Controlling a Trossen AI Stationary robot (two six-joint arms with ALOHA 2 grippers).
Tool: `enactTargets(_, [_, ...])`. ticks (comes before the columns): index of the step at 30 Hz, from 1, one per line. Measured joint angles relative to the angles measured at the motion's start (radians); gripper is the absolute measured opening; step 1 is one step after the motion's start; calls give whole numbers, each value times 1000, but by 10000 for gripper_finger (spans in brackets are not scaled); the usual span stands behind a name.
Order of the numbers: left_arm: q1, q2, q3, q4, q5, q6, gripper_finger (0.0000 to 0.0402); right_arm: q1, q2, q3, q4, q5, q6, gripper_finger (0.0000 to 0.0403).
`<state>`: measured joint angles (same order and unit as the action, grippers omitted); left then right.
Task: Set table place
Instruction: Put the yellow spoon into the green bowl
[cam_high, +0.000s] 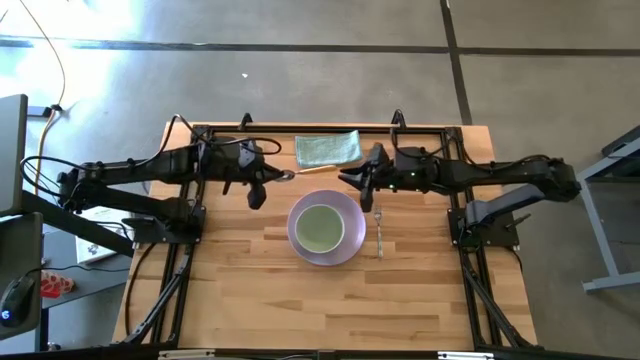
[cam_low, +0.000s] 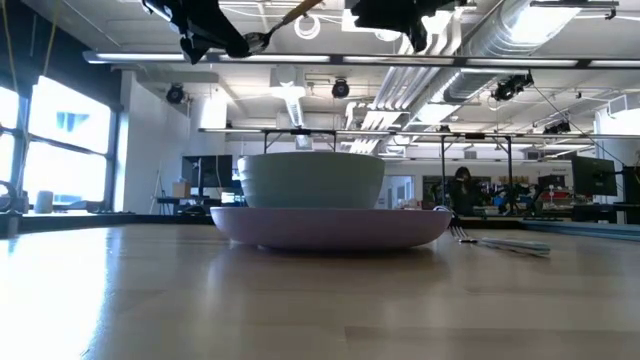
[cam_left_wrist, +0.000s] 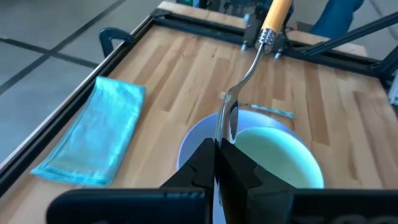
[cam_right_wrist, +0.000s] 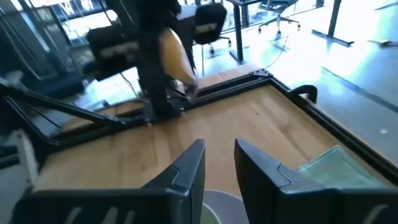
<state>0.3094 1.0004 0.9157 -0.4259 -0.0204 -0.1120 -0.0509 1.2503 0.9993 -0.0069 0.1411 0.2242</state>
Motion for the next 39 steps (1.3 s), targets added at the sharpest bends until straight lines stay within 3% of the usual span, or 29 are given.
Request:
enactTargets(5, [-1,0,0,15,7,0,0,0,64,0,92,-4,-47,79])
enactTargets(14, [-1,0,0,10,2,-5,0,4,110,0,292,-112,-46,79])
enactTargets(22, [-1,-1,0,10,-7,-7,0,5,111,0,338,-108,-73,79])
enactTargets(28, [-2,-1,0,5,-7,-15,0,-5,111,0,349,-31,-128,79])
enactTargets(39, [-1,0,0,17,-14,-25,0,-53,114,0,392,-49,-133,79])
